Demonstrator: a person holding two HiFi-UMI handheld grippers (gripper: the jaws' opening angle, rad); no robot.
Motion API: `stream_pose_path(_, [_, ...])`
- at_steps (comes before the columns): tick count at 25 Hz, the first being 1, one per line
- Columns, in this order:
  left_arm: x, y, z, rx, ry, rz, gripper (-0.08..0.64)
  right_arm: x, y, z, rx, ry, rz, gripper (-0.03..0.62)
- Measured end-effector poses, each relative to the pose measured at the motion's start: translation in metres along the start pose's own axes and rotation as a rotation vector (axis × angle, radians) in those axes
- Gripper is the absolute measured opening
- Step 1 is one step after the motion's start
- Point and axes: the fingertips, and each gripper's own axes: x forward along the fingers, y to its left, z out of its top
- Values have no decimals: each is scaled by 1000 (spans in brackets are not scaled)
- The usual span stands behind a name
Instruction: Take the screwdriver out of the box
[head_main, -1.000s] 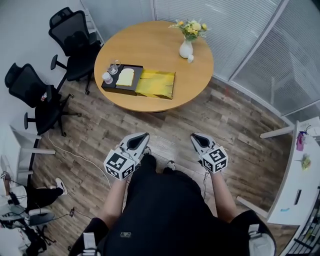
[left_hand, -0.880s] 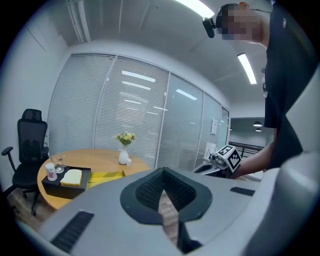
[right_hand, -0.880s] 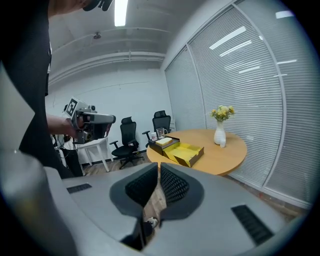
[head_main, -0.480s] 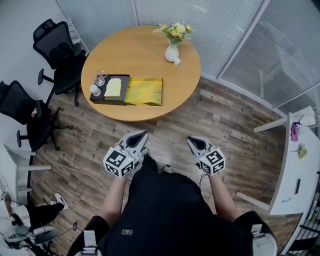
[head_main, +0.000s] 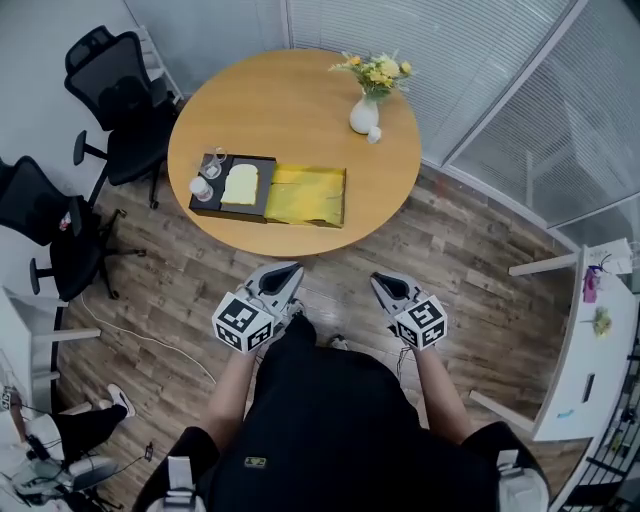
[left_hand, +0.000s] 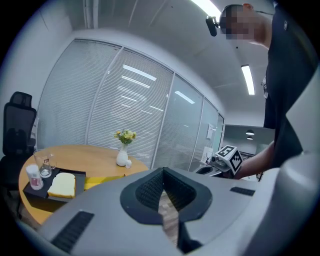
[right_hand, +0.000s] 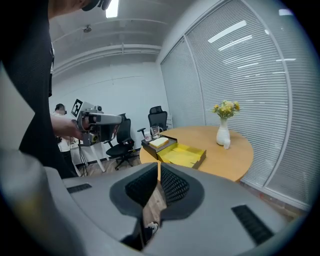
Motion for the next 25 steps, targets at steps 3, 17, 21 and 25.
stream_pose_path(3, [-3,28,4,-8,0,0,6,34,7,17,-19,0,24,11])
stream_pose_path(17, [6,125,14,-57,-19,-43,6,118,-20,44,-27,62,-17,11])
stream_pose_path(21, [5,145,17,-50,-19,-50,6,136,-26,48,-37,79,-9,11])
stream_pose_path(25, [5,158,20,-51,-25,-27,6,153,-33,51,-51,87,14,11])
